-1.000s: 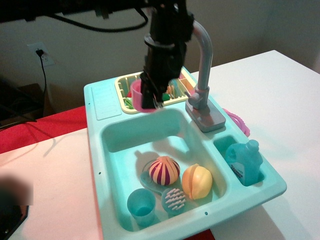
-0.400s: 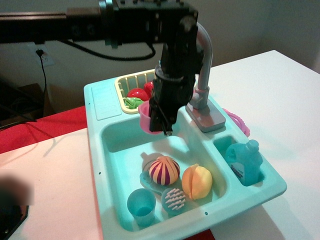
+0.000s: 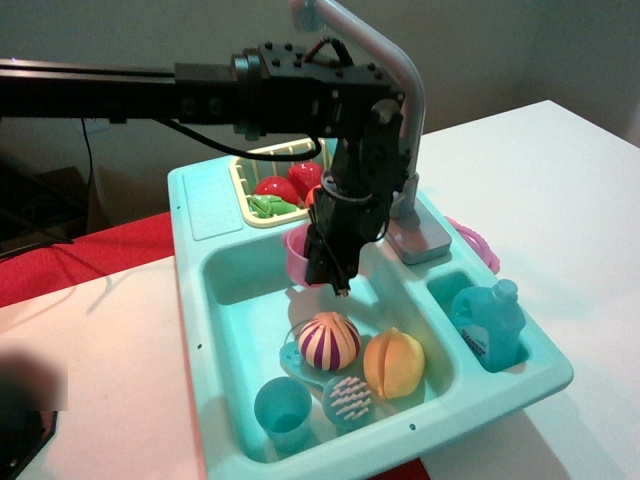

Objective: Put cup from counter to sink

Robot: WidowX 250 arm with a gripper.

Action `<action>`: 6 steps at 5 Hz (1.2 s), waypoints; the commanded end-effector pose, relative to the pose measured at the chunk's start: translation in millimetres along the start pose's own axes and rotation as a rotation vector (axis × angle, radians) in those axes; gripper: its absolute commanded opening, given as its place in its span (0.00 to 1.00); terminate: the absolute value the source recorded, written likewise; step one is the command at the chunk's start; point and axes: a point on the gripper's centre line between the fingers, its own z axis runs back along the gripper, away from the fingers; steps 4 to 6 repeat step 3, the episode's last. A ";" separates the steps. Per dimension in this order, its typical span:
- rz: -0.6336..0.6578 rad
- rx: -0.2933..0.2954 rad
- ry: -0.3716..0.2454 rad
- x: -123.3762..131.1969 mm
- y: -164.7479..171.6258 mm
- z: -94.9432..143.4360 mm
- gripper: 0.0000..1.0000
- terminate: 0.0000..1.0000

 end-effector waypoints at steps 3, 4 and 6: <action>0.059 0.014 -0.019 -8.6 4.3 15.2 1.00 1.00; 0.059 0.014 -0.019 -8.6 4.3 15.2 1.00 1.00; 0.059 0.014 -0.019 -8.6 4.3 15.2 1.00 1.00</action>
